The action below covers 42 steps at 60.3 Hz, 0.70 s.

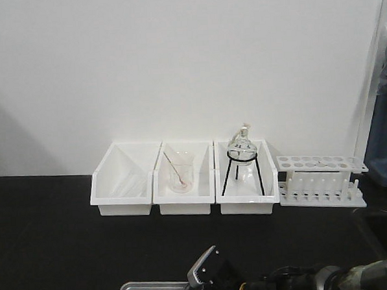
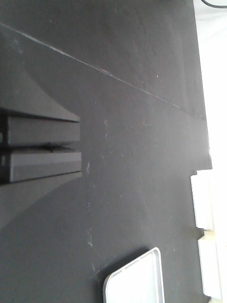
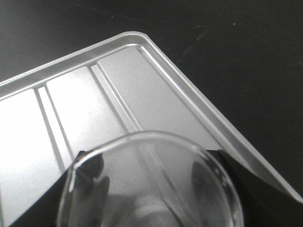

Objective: Move beaker to silver tray on left bench

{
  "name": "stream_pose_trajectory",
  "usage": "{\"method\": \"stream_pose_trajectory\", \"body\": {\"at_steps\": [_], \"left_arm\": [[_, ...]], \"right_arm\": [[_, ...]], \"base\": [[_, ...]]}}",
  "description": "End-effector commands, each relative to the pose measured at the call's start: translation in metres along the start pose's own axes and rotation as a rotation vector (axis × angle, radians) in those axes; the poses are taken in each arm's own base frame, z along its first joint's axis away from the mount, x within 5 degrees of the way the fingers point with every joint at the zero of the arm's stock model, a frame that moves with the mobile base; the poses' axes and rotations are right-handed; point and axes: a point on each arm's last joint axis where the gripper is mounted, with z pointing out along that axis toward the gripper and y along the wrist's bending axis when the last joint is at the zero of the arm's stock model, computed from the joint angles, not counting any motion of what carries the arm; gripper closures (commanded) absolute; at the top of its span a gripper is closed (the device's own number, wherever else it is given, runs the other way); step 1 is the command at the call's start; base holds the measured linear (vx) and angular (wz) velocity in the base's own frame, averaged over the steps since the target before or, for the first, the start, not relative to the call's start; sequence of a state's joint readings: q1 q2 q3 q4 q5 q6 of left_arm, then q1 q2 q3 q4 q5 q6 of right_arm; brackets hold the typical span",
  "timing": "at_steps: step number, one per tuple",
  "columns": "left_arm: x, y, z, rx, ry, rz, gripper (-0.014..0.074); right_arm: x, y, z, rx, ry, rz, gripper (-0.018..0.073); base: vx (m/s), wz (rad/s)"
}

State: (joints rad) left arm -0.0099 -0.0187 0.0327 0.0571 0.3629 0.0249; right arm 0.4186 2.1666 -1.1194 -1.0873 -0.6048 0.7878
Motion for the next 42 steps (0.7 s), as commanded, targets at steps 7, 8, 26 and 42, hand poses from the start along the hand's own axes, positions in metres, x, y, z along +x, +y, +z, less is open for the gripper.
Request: {"method": "stream_pose_trajectory", "body": {"at_steps": [7, 8, 26, 42], "left_arm": [[-0.001, -0.001, 0.001, 0.005, -0.064, -0.002, 0.0595], [-0.001, -0.001, 0.001, 0.005, -0.064, -0.002, 0.0595], [-0.001, -0.001, 0.001, 0.005, -0.064, -0.002, 0.0595], [-0.001, -0.001, 0.001, 0.005, -0.064, -0.002, 0.0595]], "right_arm": [[-0.034, 0.006, -0.012, -0.052, -0.153, -0.026, -0.0028], [-0.035, 0.006, -0.012, -0.056, -0.157, -0.026, -0.0040], [-0.050, 0.011, -0.021, -0.075, -0.212, -0.049, -0.0084], [-0.090, 0.018, -0.053, -0.027, -0.296, -0.141, -0.0051]], "base": [[0.00, 0.00], [0.00, 0.00], [0.00, 0.00], [0.00, 0.00]]}}
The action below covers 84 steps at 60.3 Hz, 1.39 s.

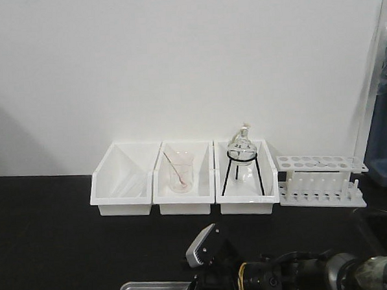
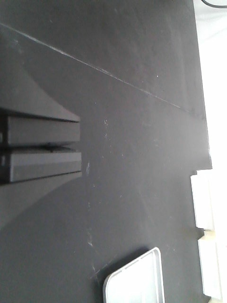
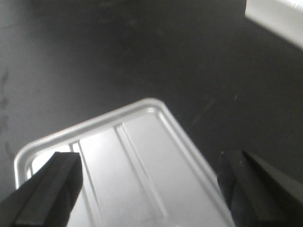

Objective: Move beaker to silver tray on left bench

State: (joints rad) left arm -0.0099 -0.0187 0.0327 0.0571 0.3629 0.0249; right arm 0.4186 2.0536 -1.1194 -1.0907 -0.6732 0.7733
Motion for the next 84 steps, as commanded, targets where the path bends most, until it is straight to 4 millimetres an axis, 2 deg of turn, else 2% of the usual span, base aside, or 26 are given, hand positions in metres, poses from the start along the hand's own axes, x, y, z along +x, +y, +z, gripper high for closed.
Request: {"method": "stream_pose_trajectory", "body": {"at_steps": [1, 11, 16, 21, 25, 36, 45, 56, 74, 84], "left_arm": [[-0.001, -0.001, 0.001, 0.005, -0.064, -0.002, 0.0595], [-0.001, -0.001, 0.001, 0.005, -0.064, -0.002, 0.0595], [-0.001, -0.001, 0.001, 0.005, -0.064, -0.002, 0.0595], [-0.001, -0.001, 0.001, 0.005, -0.064, -0.002, 0.0595], [-0.001, -0.001, 0.001, 0.005, -0.064, -0.002, 0.0595], [-0.001, -0.001, 0.001, 0.005, -0.064, -0.002, 0.0595], [-0.001, -0.001, 0.001, 0.005, -0.064, -0.002, 0.0595], [-0.001, -0.001, 0.001, 0.005, -0.064, -0.002, 0.0595], [-0.001, -0.001, 0.001, 0.005, -0.064, -0.002, 0.0595], [-0.001, -0.001, 0.001, 0.005, -0.064, -0.002, 0.0595]], "right_arm": [[-0.053, 0.005, -0.024, 0.005, -0.162, -0.072, -0.0050], [-0.106, 0.022, -0.065, 0.016, -0.286, -0.093, -0.0010], [-0.132, 0.033, -0.092, 0.016, -0.339, -0.093, 0.0023], [-0.151, 0.046, -0.119, -0.003, -0.353, -0.115, 0.0067], [-0.160, 0.055, -0.138, -0.014, -0.331, -0.141, 0.0113], [-0.174, 0.077, -0.169, -0.038, -0.304, -0.192, 0.0234], [-0.181, 0.086, -0.181, -0.053, -0.336, -0.214, 0.0323], [-0.182, 0.087, -0.182, -0.059, -0.339, -0.217, 0.0391], [-0.183, 0.086, -0.183, -0.052, -0.348, -0.205, 0.0407], [-0.202, 0.083, -0.205, 0.119, -0.499, -0.148, 0.0426]], "base": [[0.00, 0.00], [0.00, 0.00], [0.00, 0.00], [0.00, 0.00], [0.00, 0.00], [0.00, 0.00], [0.00, 0.00], [0.00, 0.00], [0.00, 0.00], [0.00, 0.00]]}}
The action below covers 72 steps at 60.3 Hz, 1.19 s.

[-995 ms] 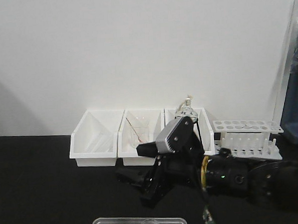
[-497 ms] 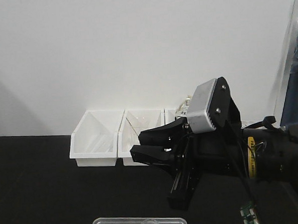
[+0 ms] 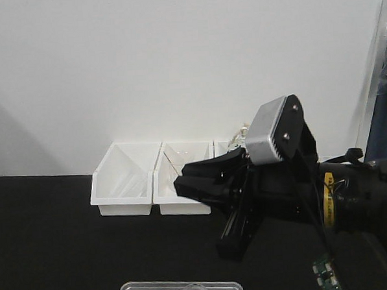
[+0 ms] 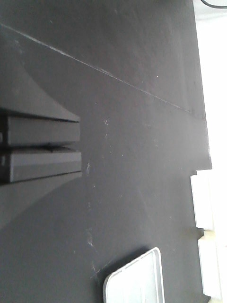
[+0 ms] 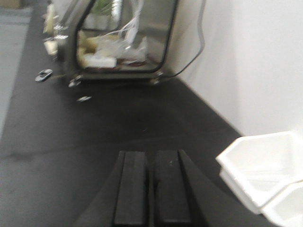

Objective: Move beaker to silver tray on left bench

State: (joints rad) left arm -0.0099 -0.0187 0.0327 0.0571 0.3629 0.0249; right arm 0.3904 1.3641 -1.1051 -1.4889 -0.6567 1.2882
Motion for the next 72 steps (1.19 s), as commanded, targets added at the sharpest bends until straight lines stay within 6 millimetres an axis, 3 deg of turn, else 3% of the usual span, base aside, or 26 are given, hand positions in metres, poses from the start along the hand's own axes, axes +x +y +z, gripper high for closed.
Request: {"method": "stream_pose_trajectory", "body": {"at_steps": [1, 12, 23, 29, 36, 46, 68, 72], "left_arm": [[-0.001, -0.001, 0.001, 0.005, -0.064, -0.002, 0.0595], [-0.001, -0.001, 0.001, 0.005, -0.064, -0.002, 0.0595], [-0.001, -0.001, 0.001, 0.005, -0.064, -0.002, 0.0595], [-0.001, -0.001, 0.001, 0.005, -0.064, -0.002, 0.0595], [-0.001, -0.001, 0.001, 0.005, -0.064, -0.002, 0.0595], [-0.001, -0.001, 0.001, 0.005, -0.064, -0.002, 0.0595], [-0.001, -0.001, 0.001, 0.005, -0.064, -0.002, 0.0595], [-0.001, -0.001, 0.001, 0.005, -0.064, -0.002, 0.0595]], "right_arm": [[-0.042, -0.002, -0.022, 0.136, -0.187, 0.013, 0.0436], [-0.073, -0.017, -0.066, 0.507, -0.354, 0.212, 0.0568], [-0.069, -0.005, -0.112, 0.714, -0.052, 0.081, 0.0575], [-0.061, 0.006, -0.141, 0.773, -0.082, 0.035, 0.0575], [-0.030, 0.026, -0.176, 0.853, -0.222, 0.053, 0.0575], [0.042, 0.057, -0.210, 0.987, -0.216, 0.099, 0.0575], [0.174, 0.107, -0.227, 1.054, -0.122, 0.158, 0.0575], [0.185, 0.114, -0.229, 1.053, -0.134, 0.183, 0.0575]], "base": [[0.00, 0.00], [0.00, 0.00], [0.00, 0.00], [0.00, 0.00], [0.00, 0.00], [0.00, 0.00], [0.00, 0.00], [0.00, 0.00]]}}
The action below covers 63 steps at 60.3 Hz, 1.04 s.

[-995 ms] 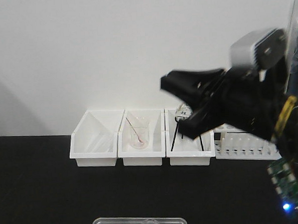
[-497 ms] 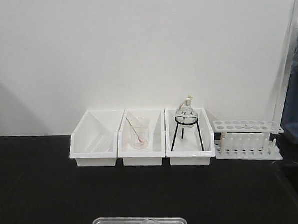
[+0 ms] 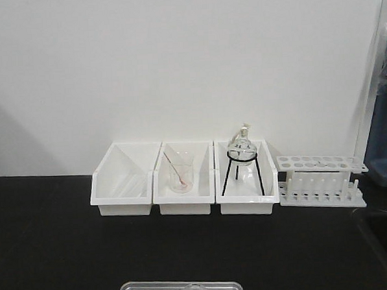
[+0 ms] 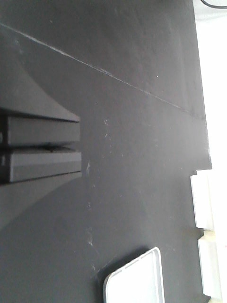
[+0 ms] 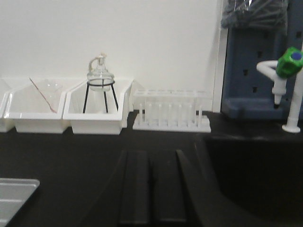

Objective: Move beaker to silver tray on left bench

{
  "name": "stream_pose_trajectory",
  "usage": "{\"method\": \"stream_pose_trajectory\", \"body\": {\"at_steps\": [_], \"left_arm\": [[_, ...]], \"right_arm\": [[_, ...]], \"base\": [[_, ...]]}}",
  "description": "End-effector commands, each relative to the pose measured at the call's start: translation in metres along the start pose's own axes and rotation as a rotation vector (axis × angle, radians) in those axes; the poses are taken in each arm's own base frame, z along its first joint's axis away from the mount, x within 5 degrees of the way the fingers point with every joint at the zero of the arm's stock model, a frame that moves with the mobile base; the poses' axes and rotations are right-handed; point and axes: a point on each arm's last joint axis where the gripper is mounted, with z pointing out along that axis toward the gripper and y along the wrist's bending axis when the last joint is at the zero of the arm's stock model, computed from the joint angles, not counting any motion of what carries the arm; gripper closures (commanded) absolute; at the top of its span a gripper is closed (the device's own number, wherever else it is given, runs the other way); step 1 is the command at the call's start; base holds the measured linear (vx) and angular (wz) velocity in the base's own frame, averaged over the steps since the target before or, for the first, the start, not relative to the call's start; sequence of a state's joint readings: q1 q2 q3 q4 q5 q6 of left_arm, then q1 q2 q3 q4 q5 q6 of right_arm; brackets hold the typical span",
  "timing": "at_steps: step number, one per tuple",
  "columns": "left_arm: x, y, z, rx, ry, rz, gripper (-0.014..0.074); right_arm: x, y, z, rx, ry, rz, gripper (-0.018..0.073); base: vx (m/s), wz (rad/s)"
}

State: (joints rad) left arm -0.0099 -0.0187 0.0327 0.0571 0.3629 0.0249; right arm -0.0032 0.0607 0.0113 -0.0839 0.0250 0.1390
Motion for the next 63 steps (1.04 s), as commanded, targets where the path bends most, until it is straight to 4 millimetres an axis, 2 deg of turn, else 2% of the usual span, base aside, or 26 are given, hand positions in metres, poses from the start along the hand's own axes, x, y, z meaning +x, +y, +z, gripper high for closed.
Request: {"method": "stream_pose_trajectory", "body": {"at_steps": [1, 10, 63], "left_arm": [[-0.0008, -0.0007, 0.0015, 0.005, -0.064, -0.002, 0.0595], [-0.0009, -0.0007, 0.0016, 0.005, -0.064, -0.003, 0.0595], [-0.0008, -0.0007, 0.0016, 0.005, -0.063, -0.003, 0.0595]], "right_arm": [[0.0044, -0.0002, -0.0067, -0.006, -0.054, 0.035, 0.0575], [0.0090, -0.0002, -0.0050, -0.007, 0.004, 0.034, 0.0574], [0.0090, -0.0002, -0.0050, -0.008, 0.003, 0.033, 0.0573]], "base": [[0.00, 0.00], [0.00, 0.00], [0.00, 0.00]]}}
